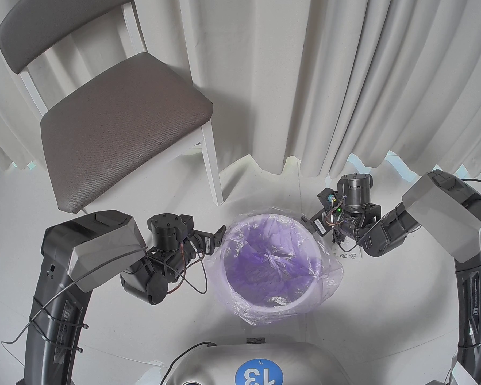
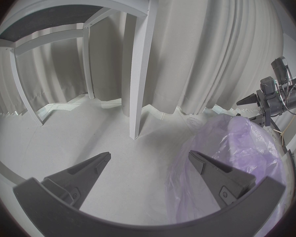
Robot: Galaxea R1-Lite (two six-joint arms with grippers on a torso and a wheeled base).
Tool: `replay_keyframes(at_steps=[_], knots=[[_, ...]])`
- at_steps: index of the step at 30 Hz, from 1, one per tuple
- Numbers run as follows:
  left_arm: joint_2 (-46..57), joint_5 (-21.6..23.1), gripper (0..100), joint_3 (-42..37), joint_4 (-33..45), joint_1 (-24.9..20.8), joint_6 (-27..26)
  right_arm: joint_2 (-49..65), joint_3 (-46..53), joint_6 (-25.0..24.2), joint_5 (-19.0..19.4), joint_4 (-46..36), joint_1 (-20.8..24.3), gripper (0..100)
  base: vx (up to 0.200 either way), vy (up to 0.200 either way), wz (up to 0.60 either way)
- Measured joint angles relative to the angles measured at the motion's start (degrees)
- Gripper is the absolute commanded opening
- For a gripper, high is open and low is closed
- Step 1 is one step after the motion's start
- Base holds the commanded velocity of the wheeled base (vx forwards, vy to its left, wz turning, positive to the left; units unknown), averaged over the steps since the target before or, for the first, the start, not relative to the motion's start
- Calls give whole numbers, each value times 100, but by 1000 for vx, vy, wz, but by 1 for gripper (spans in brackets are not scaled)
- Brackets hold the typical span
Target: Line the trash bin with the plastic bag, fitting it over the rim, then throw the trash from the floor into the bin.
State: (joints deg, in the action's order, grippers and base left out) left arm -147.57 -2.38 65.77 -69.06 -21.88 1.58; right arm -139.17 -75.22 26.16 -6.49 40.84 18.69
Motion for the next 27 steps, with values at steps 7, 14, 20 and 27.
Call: replay_keyframes(at_steps=[7, 14, 20, 27], knots=[[-288, -9, 100, 377, 134, 13, -9, -341, -268, -88, 0, 0, -52, 100, 0, 0, 0], [-594, -18, 100, 697, 250, 15, -26, -634, -532, -139, 2, 2, -102, 100, 0, 0, 0], [-753, -74, 100, 1019, 360, 80, -66, -752, -675, -229, -5, 0, -141, 100, 0, 0, 0], [-483, -115, 100, 739, 217, 278, -9, -322, -424, -230, -13, -156, -218, 100, 0, 0, 0]])
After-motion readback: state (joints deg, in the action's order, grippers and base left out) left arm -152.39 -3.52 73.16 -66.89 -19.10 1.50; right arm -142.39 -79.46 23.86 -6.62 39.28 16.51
